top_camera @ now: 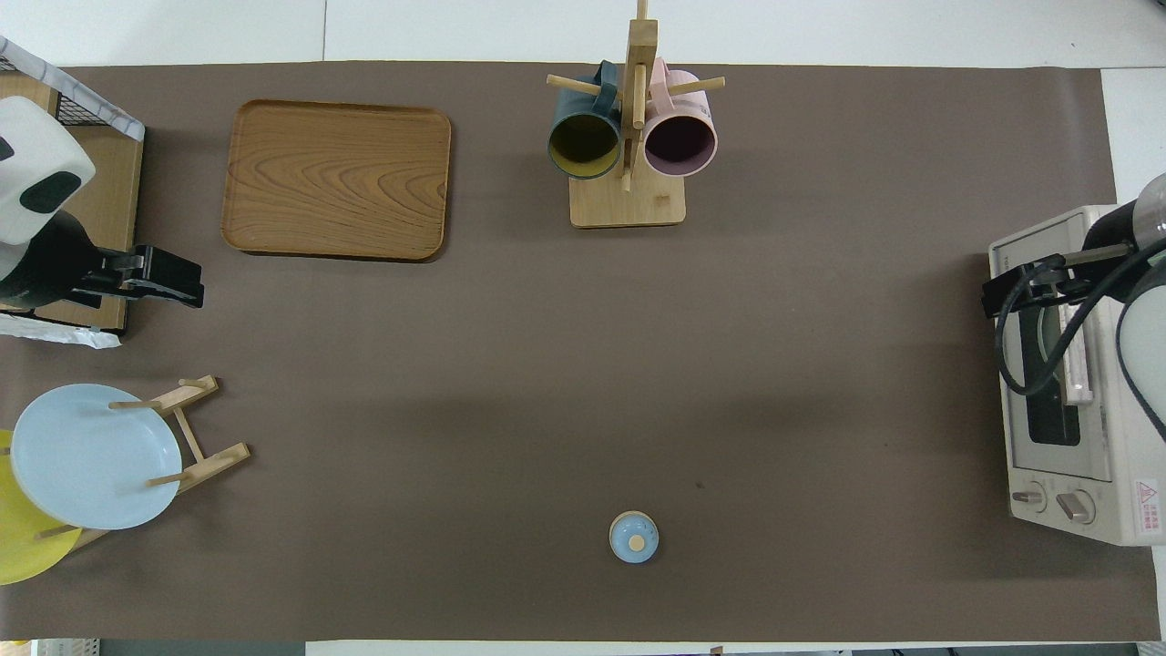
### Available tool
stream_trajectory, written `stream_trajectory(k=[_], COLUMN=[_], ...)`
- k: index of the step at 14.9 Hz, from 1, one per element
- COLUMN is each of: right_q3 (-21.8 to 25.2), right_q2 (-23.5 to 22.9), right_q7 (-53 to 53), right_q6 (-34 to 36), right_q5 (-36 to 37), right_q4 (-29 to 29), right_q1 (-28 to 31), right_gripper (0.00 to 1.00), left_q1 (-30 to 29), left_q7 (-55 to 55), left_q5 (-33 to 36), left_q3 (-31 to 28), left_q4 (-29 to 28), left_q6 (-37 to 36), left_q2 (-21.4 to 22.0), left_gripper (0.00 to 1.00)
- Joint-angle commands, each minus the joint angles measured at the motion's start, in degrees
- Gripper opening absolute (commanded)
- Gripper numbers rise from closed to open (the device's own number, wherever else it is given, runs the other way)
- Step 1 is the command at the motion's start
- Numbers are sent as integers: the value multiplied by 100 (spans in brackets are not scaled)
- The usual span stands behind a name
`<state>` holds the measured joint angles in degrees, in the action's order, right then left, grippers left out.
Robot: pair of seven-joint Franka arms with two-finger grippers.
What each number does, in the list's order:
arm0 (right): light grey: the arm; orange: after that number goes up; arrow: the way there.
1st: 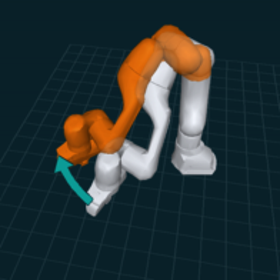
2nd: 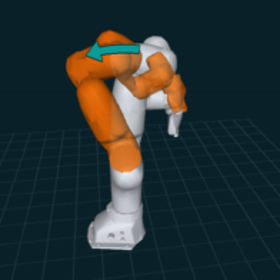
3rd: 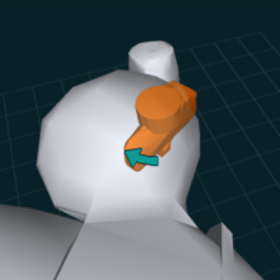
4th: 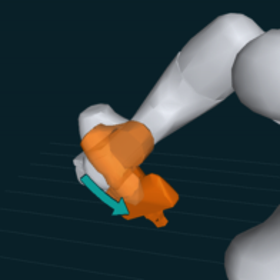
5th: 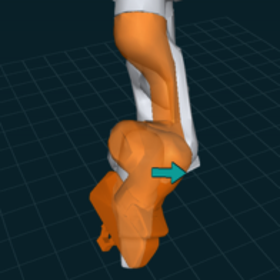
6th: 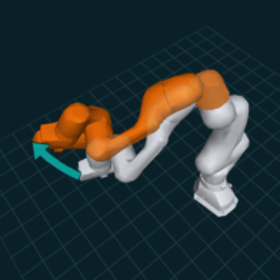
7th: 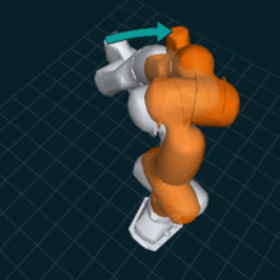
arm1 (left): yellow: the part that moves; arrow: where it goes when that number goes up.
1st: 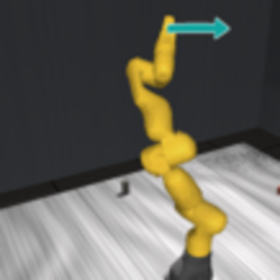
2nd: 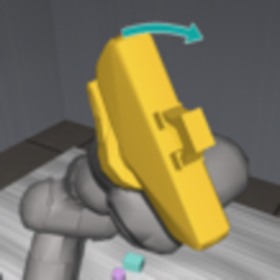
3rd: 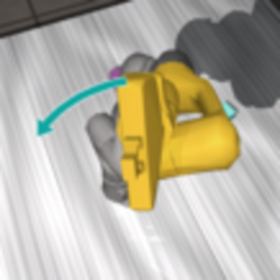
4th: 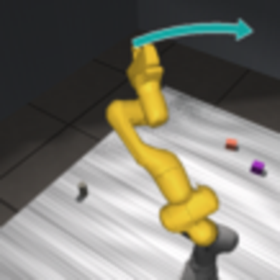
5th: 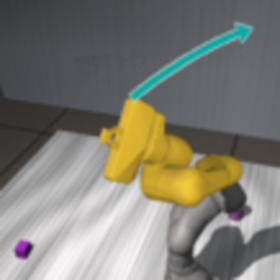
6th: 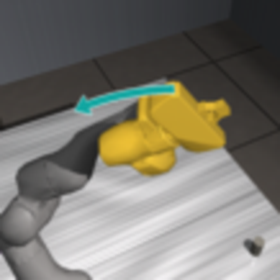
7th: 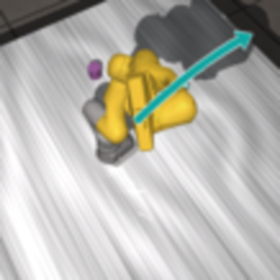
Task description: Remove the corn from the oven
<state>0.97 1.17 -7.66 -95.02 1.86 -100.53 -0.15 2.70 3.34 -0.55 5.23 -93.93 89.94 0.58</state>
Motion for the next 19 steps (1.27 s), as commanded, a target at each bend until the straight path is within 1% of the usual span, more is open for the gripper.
stream_trajectory(k=[1, 2, 4, 5, 8, 11, 12, 19], right_q3=[-10, -10, -10, -10, -10, -10, -18, -10], right_q2=[446, 446, 385, 367, 305, 183, 165, 121], right_q7=[-750, -893, -930, -930, -991, -1237, -1316, -1343], right_q6=[-734, -902, -1088, -1123, -1281, -1597, -1624, -1651], right_q5=[-72, -72, -2, 164, 358, 482, 482, 534], right_q4=[-1001, -1134, -1293, -1302, -1373, -1408, -1408, -1504], right_q1=[488, 663, 788, 797, 806, 999, 1078, 1087], right_gripper=[0, 0, 0, 0, 0, 0, 0, 0], left_q1=[-51, -51, -51, -51, -51, -51, -51, -51], left_q7=[-35, -35, -35, -35, -35, -35, -35, -35], left_q5=[47, 47, 47, 47, 47, 47, 47, 47], left_q3=[30, 30, 30, 22, 30, 22, 30, 30], left_q4=[-169, -169, -169, -169, -169, -169, -169, -169], left_q6=[68, 59, 68, 59, 67, 68, 68, 59], left_q2=[144, 144, 144, 144, 144, 144, 144, 144], left_gripper=[100, 100, 100, 100, 100, 100, 100, 100])
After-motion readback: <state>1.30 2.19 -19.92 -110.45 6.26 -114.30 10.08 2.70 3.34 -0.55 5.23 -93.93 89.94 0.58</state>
